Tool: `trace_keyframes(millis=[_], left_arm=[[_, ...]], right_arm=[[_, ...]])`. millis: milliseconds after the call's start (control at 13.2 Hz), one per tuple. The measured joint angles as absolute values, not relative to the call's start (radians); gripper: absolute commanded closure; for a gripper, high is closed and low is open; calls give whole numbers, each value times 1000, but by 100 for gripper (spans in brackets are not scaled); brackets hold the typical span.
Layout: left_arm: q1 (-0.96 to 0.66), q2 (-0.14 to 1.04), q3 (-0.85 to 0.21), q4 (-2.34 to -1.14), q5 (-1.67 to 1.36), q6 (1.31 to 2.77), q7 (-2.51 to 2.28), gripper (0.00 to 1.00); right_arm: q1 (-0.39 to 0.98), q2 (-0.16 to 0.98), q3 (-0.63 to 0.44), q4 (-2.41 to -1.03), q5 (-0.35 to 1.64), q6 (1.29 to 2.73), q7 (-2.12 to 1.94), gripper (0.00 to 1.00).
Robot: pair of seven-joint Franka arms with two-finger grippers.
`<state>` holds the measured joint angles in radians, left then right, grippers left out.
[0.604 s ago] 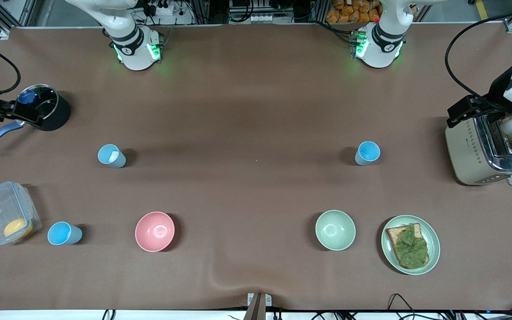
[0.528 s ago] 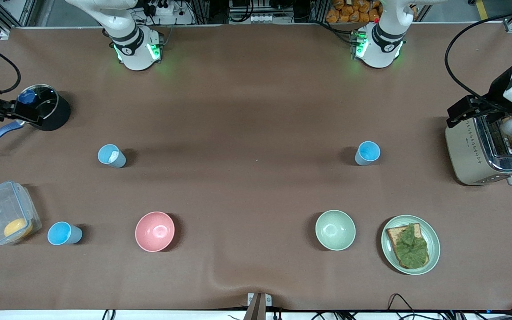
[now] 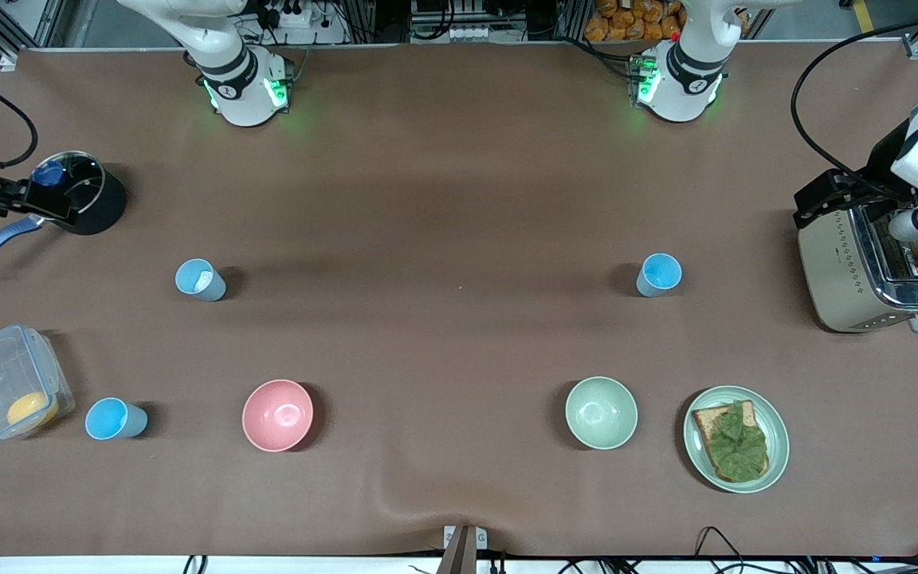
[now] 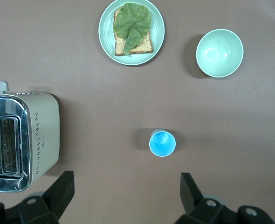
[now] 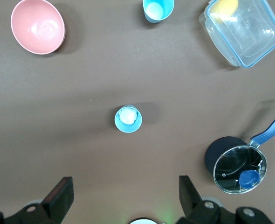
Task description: Stack blue cups with both arms
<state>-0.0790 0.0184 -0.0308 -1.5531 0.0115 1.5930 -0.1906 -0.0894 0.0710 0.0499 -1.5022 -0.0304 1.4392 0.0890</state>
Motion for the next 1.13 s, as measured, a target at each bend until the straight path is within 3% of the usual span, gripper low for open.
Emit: trace_keyframes(millis=[1132], left_arm=[[-77,18,-31,-1553,11,1593,-191,0]], right_arm=[[-85,71,60,-1499,-30,1408,89,0]])
